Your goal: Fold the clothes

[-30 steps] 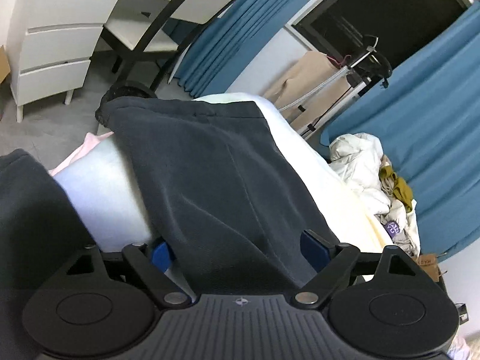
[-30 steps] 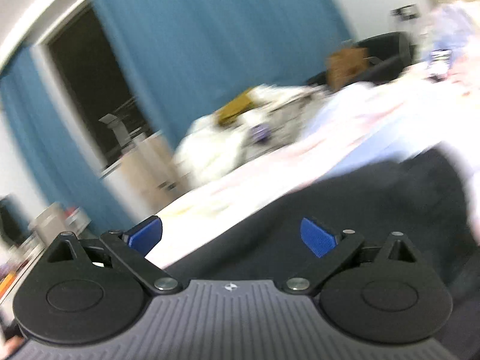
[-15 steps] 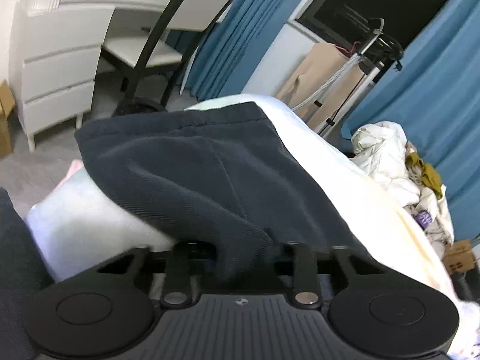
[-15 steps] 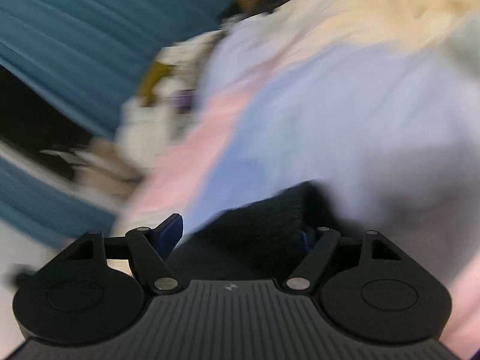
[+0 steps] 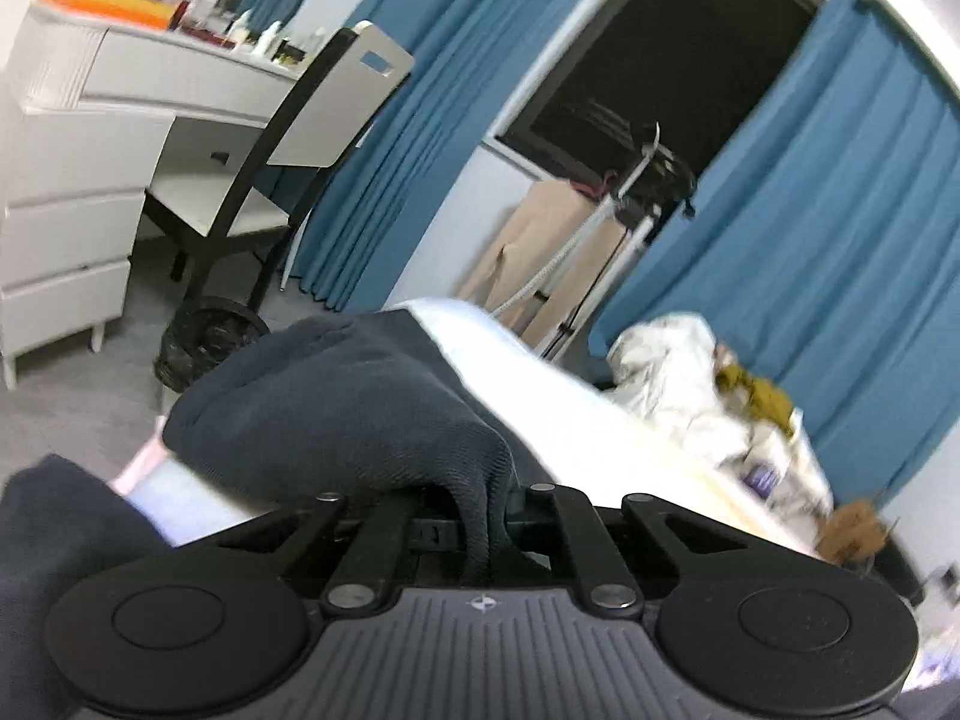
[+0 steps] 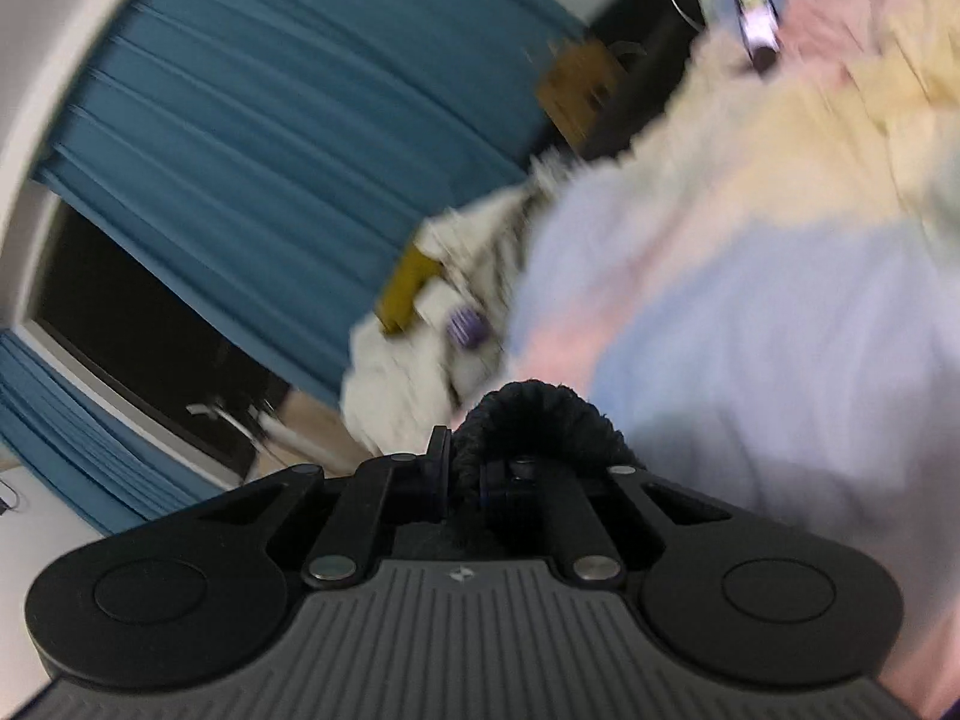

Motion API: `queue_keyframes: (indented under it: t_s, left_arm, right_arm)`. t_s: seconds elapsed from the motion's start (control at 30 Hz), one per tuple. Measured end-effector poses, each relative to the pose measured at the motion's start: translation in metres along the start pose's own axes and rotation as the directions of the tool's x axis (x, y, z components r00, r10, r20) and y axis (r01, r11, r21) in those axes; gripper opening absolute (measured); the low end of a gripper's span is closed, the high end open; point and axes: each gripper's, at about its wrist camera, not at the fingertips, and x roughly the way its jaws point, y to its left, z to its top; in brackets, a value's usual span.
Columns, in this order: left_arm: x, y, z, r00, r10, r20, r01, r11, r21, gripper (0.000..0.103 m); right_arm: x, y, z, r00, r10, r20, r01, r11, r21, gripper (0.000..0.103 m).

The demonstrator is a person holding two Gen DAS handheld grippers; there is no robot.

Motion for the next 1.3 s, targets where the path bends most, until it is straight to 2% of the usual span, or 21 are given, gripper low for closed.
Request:
queue_keyframes:
  t_s: [0.1,0.23,0.33,0.4,0.47,0.5,0.53,0.57,0.6,0.63,0.67,0.7,0.83,0.93,1.0,1.1,1.23,1.3]
  left_arm:
    - [0.003,0.003,-0.015,0.998,0.043,-0.045,-0.039,0.995,0.088,0.008]
    - [0.015,0.007,-0.031,0.991,0.084,-0.103,-0.072,0.991,0.115,0.009]
    - [0.017,0.008,-0.034,0.991,0.083,-0.102,-0.070,0.990,0.122,0.011]
    - [0.016,0.007,-0.035,0.992,0.079,-0.094,-0.066,0.989,0.134,0.014]
    - [0.010,0.006,-0.033,0.993,0.071,-0.090,-0.060,0.991,0.123,0.028]
    - [0.007,0.007,-0.032,0.994,0.067,-0.090,-0.057,0.992,0.112,0.031]
    - [0.004,0.007,-0.031,0.994,0.062,-0.089,-0.053,0.994,0.100,0.039]
    - [0.001,0.007,-0.029,0.994,0.058,-0.089,-0.050,0.995,0.089,0.050]
    - [-0.005,0.008,-0.028,0.995,0.043,-0.093,-0.035,0.996,0.079,0.056]
    - [-0.013,0.008,-0.026,0.995,0.023,-0.097,-0.017,0.997,0.070,0.070]
    - [-0.022,0.009,-0.023,0.995,0.007,-0.098,-0.001,0.998,0.060,0.084]
    - [-0.032,0.010,-0.020,0.995,-0.010,-0.099,0.015,0.999,0.050,0.088]
    - [-0.085,0.028,-0.007,0.992,-0.042,-0.117,0.042,0.999,-0.002,0.099]
    - [-0.135,0.059,0.005,0.989,-0.056,-0.139,0.047,0.996,-0.072,0.099]
    - [-0.171,0.088,0.012,0.988,-0.037,-0.148,0.009,0.982,-0.187,0.098]
    - [-0.215,0.137,0.014,0.986,-0.026,-0.167,-0.037,0.931,-0.362,0.097]
    - [-0.258,0.192,0.004,0.980,0.032,-0.194,-0.117,0.889,-0.442,0.097]
    - [-0.272,0.220,-0.006,0.971,0.042,-0.235,-0.158,0.851,-0.501,0.094]
  right_arm:
    - [0.007,-0.008,0.000,0.999,-0.017,0.031,0.018,1.000,-0.026,0.008]
    - [0.047,-0.042,-0.005,0.990,-0.138,-0.016,0.137,0.989,-0.049,0.009]
    - [0.067,-0.071,-0.014,0.987,-0.156,-0.025,0.154,0.986,-0.067,0.010]
    - [0.073,-0.081,-0.021,0.990,-0.141,-0.024,0.139,0.988,-0.070,0.010]
    - [0.072,-0.082,-0.023,0.992,-0.123,-0.011,0.122,0.990,-0.073,0.011]
    - [0.069,-0.080,-0.023,0.993,-0.115,-0.015,0.114,0.991,-0.071,0.012]
    - [0.065,-0.079,-0.023,0.994,-0.108,-0.022,0.106,0.992,-0.068,0.015]
    - [0.062,-0.077,-0.023,0.995,-0.100,-0.029,0.098,0.993,-0.066,0.024]
    - [0.057,-0.074,-0.022,0.995,-0.092,-0.036,0.089,0.993,-0.077,0.041]
    - [0.048,-0.068,-0.022,0.995,-0.089,-0.034,0.085,0.991,-0.102,0.052]
    - [0.039,-0.062,-0.022,0.996,-0.088,-0.030,0.083,0.988,-0.130,0.068]
    - [0.028,-0.053,-0.022,0.996,-0.087,-0.025,0.082,0.984,-0.161,0.076]
    - [-0.024,-0.030,-0.024,0.999,-0.045,-0.018,0.041,0.978,-0.205,0.086]
    - [-0.064,-0.014,-0.027,1.000,-0.015,-0.017,0.011,0.973,-0.229,0.087]
    - [-0.093,-0.009,-0.033,1.000,-0.003,-0.025,-0.003,0.972,-0.234,0.087]
    - [-0.131,-0.006,-0.045,0.999,-0.004,-0.045,-0.007,0.973,-0.230,0.087]
    - [-0.174,-0.014,-0.067,0.997,-0.045,-0.069,0.030,0.977,-0.210,0.089]
    - [-0.191,-0.019,-0.078,0.994,-0.095,-0.045,0.082,0.968,-0.238,0.090]
